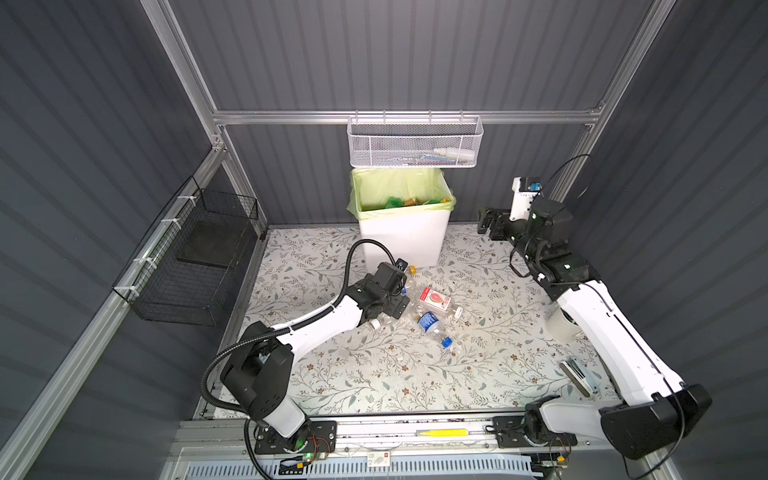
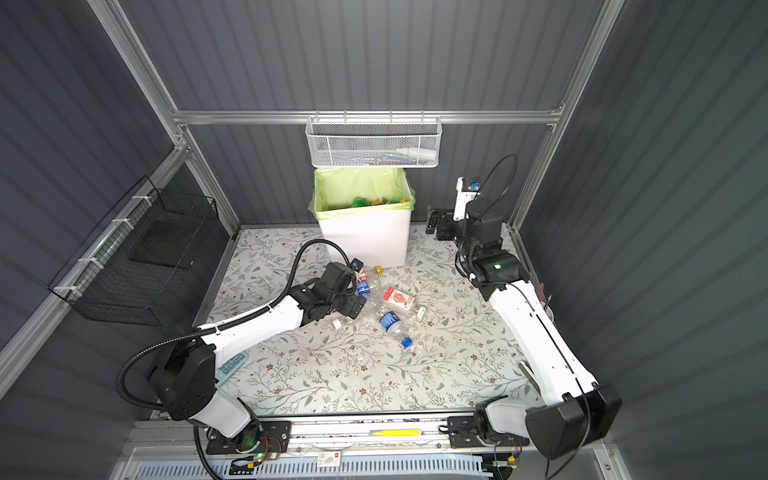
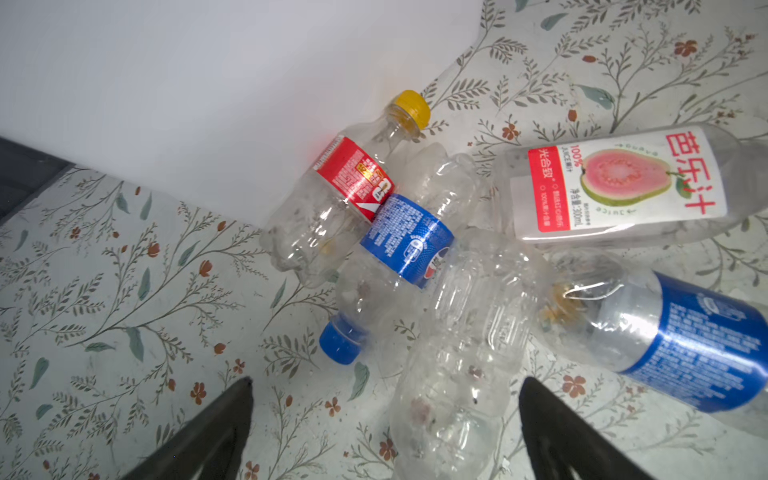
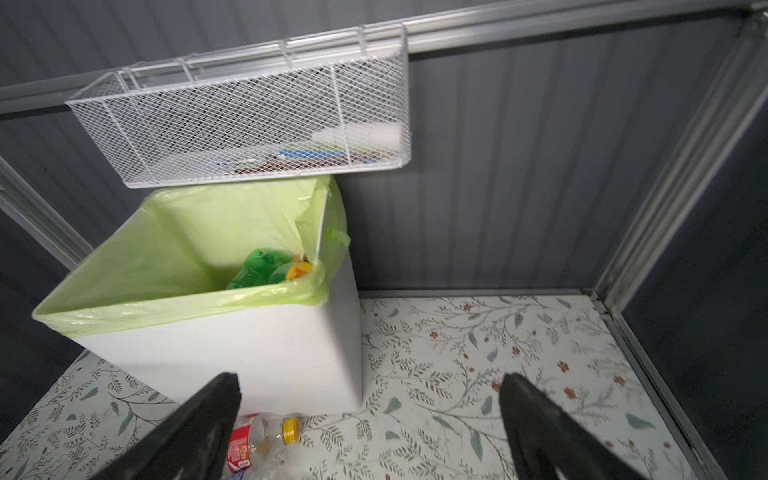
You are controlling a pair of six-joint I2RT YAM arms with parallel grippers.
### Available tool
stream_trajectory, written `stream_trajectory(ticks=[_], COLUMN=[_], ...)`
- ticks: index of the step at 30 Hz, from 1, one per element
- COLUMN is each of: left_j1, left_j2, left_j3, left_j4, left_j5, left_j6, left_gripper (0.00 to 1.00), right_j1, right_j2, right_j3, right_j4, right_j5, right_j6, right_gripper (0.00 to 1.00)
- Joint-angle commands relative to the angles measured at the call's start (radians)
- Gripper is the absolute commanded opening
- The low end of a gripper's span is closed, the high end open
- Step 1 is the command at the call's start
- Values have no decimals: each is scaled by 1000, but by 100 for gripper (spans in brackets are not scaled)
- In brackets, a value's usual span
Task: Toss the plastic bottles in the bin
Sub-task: 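Lower the left gripper onto the clear bottles while the right gripper withdraws, then close the left gripper on a clear bottle and lift it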
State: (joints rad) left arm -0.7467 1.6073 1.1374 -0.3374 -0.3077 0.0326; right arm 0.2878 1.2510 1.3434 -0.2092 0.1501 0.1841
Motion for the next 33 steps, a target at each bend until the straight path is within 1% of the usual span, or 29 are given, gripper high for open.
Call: stream_trajectory(ticks=[1,4,7,13,15,17,21,26,29,30,33], left_j1=[-2,-1,-3,-1,-2,-2,-2,-1,-2,-2,-2], left_j2=[32,88,137,210,237,269,324,344,347,347,346], left_j3=[66,114,153,210,232,259,315,311,306,304,293], left_j4=[-72,-127,-174,-217,-232,-255,-298,-301,-302,-304,-311], left_j5=[88,123,154,172,183,199,198,178,177,177,185], left_j6=[52,71,90,113,120,124,121,103,100,99,99], left_gripper=[100,99,96,92,89,83,81,81,81,80,73], right_j1=[-40,-82,-114,-158,-164,-168,-175,-177,-179,-179,-183], right_j2=[-67,-123,-183,-239,-248,-248,-242,-233,-229,-230,-232], right_j3=[-86,-171,-249,-353,-371,-381,-390,-403,-414,-417,-421], right_j4=[20,0,-9,-19,-17,-15,-16,-17,-20,-19,-17], right_j5=[15,17,19,19,12,7,-1,-26,-21,-23,-22], right_j6=[63,93,119,171,183,190,198,204,207,207,207], right_gripper=[99,99,99,99,99,99,99,99,99,99,99])
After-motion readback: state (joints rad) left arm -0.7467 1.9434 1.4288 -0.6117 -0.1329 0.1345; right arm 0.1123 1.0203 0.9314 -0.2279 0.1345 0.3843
